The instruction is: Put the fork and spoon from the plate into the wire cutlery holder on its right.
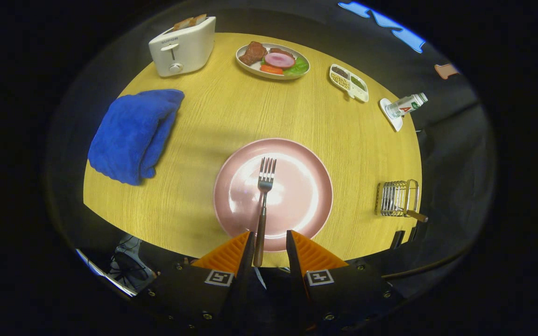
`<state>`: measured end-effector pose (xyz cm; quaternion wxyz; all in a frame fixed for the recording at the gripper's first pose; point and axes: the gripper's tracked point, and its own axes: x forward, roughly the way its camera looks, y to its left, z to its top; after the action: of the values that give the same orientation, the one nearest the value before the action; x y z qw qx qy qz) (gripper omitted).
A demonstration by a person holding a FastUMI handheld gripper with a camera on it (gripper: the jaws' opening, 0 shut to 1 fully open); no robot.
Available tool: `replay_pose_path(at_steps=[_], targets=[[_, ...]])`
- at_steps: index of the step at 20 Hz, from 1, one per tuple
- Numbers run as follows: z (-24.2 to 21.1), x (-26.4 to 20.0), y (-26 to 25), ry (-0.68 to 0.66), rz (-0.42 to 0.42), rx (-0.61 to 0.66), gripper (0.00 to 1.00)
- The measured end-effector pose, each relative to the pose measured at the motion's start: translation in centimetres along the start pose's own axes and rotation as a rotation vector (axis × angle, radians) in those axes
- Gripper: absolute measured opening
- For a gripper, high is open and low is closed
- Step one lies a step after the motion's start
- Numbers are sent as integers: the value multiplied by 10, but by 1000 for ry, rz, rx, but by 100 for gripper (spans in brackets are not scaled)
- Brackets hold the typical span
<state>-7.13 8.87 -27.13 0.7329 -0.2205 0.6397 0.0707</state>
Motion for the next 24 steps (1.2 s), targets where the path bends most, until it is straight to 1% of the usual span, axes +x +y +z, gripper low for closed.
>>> replay_pose_path(at_steps=[1, 8, 12, 21, 22, 23, 24], targets=[[-5, 4, 7, 10, 4, 1, 42], [-20, 32, 12, 66, 23, 17, 42], [-19, 51, 18, 74, 53, 36, 43], [-20, 77, 16, 96, 58, 58, 42], [-23, 80, 16, 99, 63, 55, 32], [-25, 79, 17, 111, 70, 54, 24], [-25, 80, 15, 116, 65, 50, 24]])
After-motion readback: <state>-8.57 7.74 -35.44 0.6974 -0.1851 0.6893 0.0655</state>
